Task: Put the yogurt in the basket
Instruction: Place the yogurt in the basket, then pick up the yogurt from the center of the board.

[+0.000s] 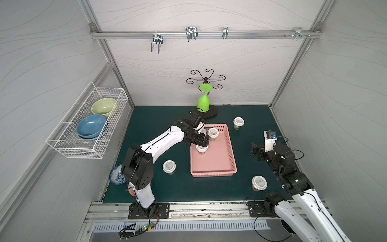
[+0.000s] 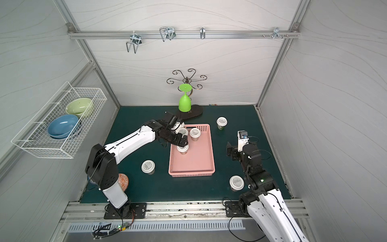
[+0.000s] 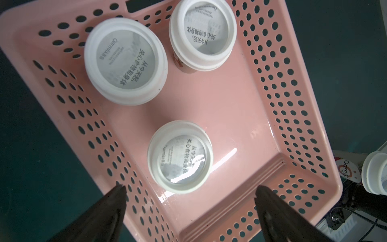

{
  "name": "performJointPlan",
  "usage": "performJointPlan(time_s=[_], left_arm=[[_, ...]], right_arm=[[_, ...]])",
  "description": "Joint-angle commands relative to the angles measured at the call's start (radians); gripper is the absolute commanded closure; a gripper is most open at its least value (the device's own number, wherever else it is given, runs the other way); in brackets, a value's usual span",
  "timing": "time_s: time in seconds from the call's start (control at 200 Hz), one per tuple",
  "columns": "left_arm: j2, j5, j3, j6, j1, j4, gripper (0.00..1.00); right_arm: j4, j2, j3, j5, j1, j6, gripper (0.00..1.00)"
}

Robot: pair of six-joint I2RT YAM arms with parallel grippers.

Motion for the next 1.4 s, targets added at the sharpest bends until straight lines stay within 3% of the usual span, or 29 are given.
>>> performJointPlan(time_s=[0.0, 0.305, 0.725, 1.156, 1.396], left_arm=[[-0.042, -0.032, -0.023, 0.034, 0.003, 0.035, 0.01], [-0.161, -0.046, -0.104, 0.054, 0.063, 0.080, 0.01], [-0.394, -0.017, -0.348, 0.132, 0.205, 0.202, 0.01], [-0.541, 0.048, -0.500, 0.207, 0.370, 0.270, 0.01], [-0.593, 0.077, -0.550, 0.203, 0.443, 0.307, 0.01]], right_arm=[[0.017, 0.010, -0.008, 0.013, 0.006, -0.004, 0.01], [0.003, 0.036, 0.004, 0.001, 0.004, 0.002, 0.01], [-0.038, 0.104, 0.059, -0.015, 0.003, 0.020, 0.01], [-0.151, 0.435, 0.338, -0.094, -0.020, 0.143, 0.01], [-0.216, 0.655, 0.512, -0.287, -0.121, 0.320, 0.01]])
